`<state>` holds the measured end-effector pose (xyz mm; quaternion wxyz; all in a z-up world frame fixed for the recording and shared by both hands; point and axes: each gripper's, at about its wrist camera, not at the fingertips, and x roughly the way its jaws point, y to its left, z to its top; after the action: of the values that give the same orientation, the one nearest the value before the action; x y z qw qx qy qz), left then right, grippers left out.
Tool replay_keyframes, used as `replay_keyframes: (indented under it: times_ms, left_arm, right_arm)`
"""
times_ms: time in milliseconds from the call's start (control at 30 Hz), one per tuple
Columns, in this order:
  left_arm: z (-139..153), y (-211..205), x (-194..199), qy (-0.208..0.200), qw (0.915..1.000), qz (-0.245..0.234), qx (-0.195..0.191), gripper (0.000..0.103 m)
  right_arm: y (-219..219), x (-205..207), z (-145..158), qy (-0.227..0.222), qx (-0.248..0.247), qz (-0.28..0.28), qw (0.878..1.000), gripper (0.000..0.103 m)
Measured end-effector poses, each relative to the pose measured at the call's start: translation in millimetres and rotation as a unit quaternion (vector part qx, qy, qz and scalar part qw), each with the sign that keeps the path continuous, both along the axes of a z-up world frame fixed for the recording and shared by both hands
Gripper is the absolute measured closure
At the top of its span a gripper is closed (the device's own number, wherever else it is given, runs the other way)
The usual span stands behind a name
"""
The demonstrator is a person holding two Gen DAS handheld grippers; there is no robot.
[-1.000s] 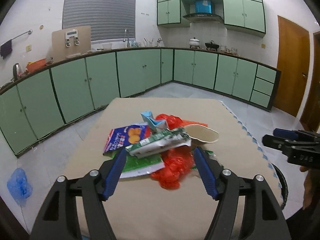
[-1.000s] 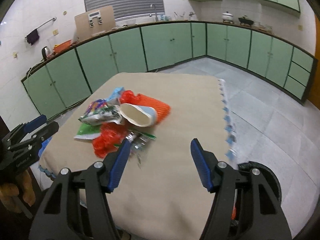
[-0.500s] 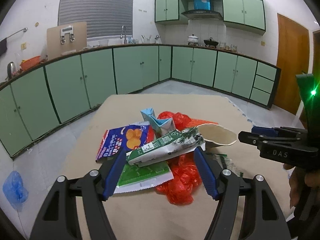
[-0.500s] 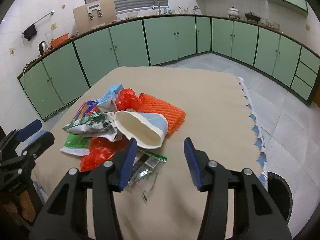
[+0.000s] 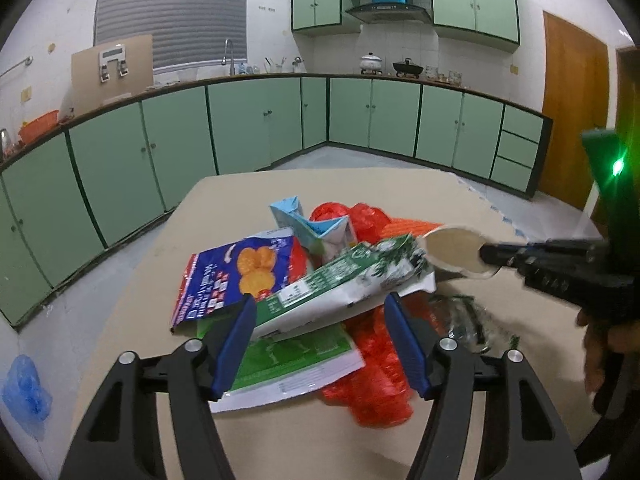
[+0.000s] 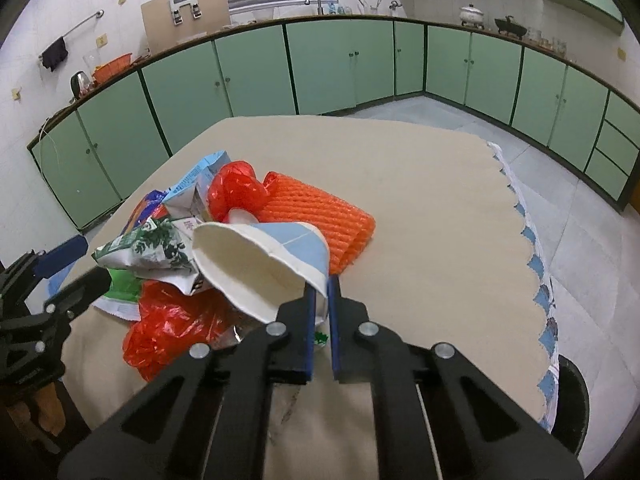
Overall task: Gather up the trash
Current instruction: 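Grasp the paper cup with the right gripper while the left gripper grasps the green carton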
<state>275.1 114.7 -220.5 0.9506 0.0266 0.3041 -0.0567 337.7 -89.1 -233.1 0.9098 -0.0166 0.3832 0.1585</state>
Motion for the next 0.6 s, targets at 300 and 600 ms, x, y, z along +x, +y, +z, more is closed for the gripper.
replay_keyframes:
  times_ms: [300, 600]
  left_arm:
    - [-15, 29, 5, 0.018, 0.9995, 0.021, -0.015, 0.036]
    - [-25, 29, 24, 0.035, 0.9991, 0.006, -0.022, 0.035]
  right_arm:
    - [-18, -13, 14, -0.010, 0.016, -0.017, 1.000, 0.099]
    - [-24, -22, 25, -0.018, 0.013, -0.025, 0.999, 0.099]
